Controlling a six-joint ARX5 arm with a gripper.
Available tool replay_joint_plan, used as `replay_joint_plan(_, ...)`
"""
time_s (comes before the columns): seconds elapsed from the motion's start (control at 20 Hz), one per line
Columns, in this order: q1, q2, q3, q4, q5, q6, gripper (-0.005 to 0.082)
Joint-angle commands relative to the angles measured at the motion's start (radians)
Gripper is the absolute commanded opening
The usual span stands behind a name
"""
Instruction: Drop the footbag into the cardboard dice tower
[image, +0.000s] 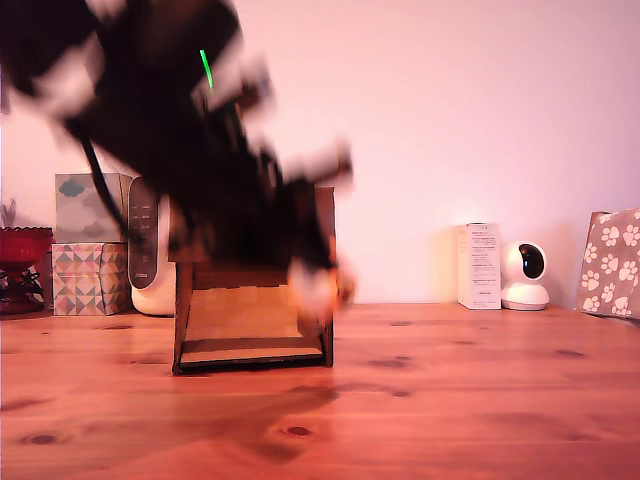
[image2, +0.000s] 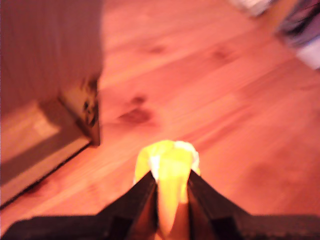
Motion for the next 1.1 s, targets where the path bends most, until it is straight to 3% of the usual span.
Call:
replay_joint_plan(0.0, 0.003, -0.04, -0.011, -0.04, 0.008, 0.009, 0.0107)
replay_joint_plan(0.15, 0.003, -0.147, -0.011, -0.059, 0.006, 0.073, 0.0108)
replay_joint_plan(0.35, 0.027, -0.263, -0.01, 0.008, -0.105, 0.188, 0.0108)
replay_joint_plan(0.5, 0.077, -0.285, -0.009, 0.115, -0.146, 0.23, 0.0108)
replay_joint_plan(0.65, 0.144, -0.27, 0.013, 0.169, -0.124, 0.238, 0.011)
replay_joint_plan(0.85, 0.222, -0.203, 0.078, 0.169, -0.03, 0.244, 0.011)
replay_joint_plan(1.05, 0.266, -0.092, 0.215, 0.051, 0.042, 0.244, 0.011)
